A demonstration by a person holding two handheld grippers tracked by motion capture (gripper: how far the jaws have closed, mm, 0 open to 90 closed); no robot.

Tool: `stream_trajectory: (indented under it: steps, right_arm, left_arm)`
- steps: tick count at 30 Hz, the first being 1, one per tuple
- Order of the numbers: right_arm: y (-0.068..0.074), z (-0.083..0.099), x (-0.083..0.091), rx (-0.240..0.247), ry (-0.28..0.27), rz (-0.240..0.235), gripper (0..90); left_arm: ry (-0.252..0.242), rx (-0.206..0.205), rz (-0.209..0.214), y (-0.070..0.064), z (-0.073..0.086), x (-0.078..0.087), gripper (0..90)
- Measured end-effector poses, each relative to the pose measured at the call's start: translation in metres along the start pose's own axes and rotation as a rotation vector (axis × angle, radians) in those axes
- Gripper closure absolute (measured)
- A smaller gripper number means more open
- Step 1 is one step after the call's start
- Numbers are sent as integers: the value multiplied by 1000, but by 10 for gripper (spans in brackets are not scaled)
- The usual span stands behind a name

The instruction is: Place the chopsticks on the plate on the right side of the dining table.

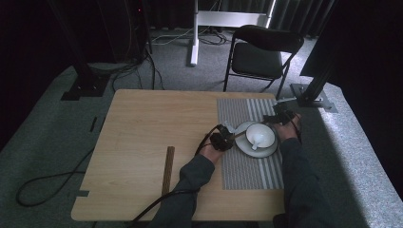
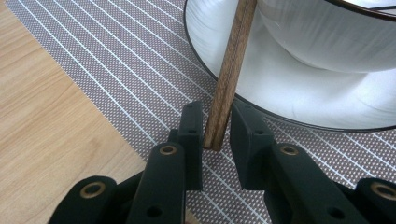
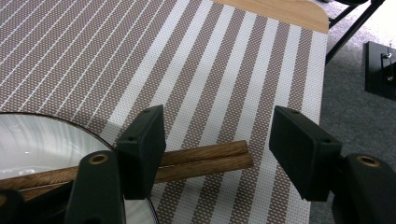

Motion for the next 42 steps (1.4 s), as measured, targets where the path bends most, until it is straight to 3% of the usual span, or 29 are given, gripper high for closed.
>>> stream_trajectory:
  steps: [23, 29, 42]
  right_arm:
    - [-7, 6, 8, -4, -10, 12, 350]
    - [-6, 6, 10, 1, -16, 14, 350]
    - [-10, 8, 12, 11, -17, 25, 349]
  left_arm:
    - [12, -12, -7, 5, -8, -7, 738]
    - [9, 6, 0, 6, -10, -9, 735]
    - [-12, -7, 3, 7, -10, 0, 678]
Point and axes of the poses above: each handheld gripper's, and its own axes: x roughly backward along the jaws, z roughly out of its underside, y roughly to its left, the point moved 9 cm from there along -x, roughly forward along the jaws, and after that the axes turned 4 degrees about -y, right-handed, at the moved point
